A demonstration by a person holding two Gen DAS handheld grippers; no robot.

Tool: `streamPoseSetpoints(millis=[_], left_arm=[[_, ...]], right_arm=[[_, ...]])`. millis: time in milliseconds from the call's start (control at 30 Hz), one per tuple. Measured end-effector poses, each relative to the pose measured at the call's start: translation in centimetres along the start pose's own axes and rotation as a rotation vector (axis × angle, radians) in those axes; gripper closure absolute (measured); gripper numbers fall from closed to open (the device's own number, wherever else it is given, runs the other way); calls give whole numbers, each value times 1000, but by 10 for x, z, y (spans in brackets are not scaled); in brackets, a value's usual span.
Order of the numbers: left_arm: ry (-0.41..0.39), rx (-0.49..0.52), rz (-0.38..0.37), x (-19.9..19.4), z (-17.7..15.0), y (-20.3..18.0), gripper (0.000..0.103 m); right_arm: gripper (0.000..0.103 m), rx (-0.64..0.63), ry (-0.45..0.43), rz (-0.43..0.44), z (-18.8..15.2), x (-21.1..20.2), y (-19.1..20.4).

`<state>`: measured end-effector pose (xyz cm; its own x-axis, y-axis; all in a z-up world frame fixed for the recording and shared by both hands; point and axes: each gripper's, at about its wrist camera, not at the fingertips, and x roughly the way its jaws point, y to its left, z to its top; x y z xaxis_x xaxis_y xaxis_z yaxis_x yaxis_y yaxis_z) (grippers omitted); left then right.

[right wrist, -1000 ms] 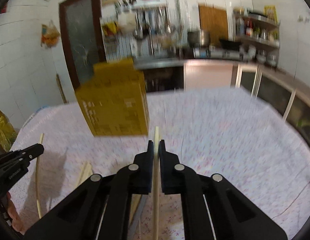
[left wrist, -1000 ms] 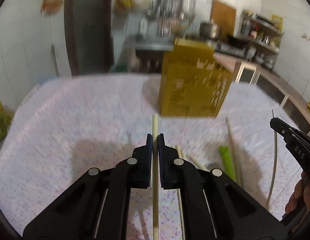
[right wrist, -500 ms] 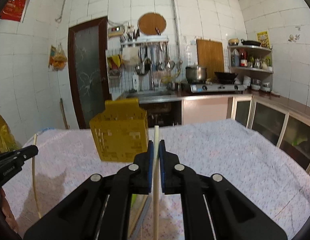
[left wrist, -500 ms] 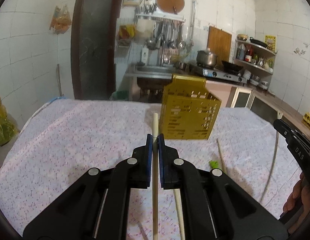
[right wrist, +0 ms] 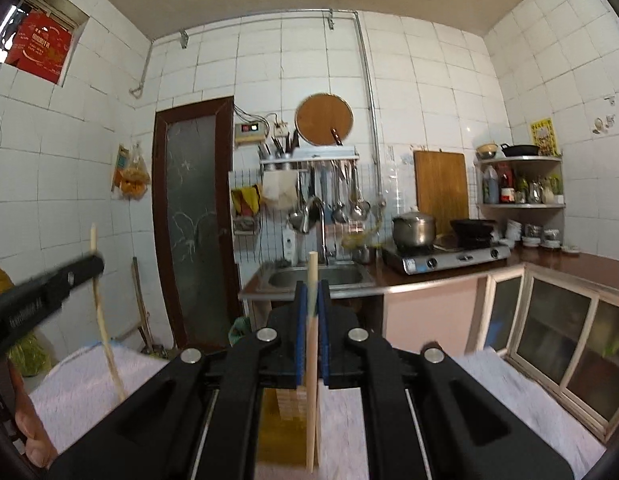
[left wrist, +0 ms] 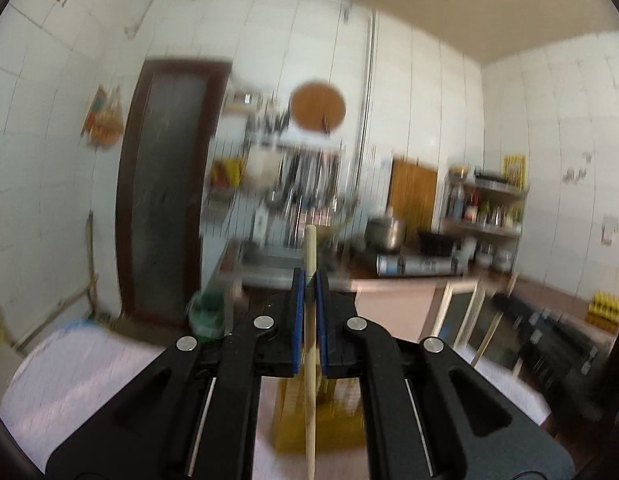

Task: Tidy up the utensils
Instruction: 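Lift both held chopsticks and carry them over the yellow holder, then open both tools to drop the chopsticks into the yellow holder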

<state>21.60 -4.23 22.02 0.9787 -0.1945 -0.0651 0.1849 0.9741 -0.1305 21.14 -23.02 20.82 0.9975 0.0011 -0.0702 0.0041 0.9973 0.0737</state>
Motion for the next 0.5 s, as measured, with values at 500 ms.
streamPoseSetpoints(millis=[500], left_arm=[[120,-65,60,159,-51,15,98]], right_arm=[[97,11,116,11,-29,121,7]])
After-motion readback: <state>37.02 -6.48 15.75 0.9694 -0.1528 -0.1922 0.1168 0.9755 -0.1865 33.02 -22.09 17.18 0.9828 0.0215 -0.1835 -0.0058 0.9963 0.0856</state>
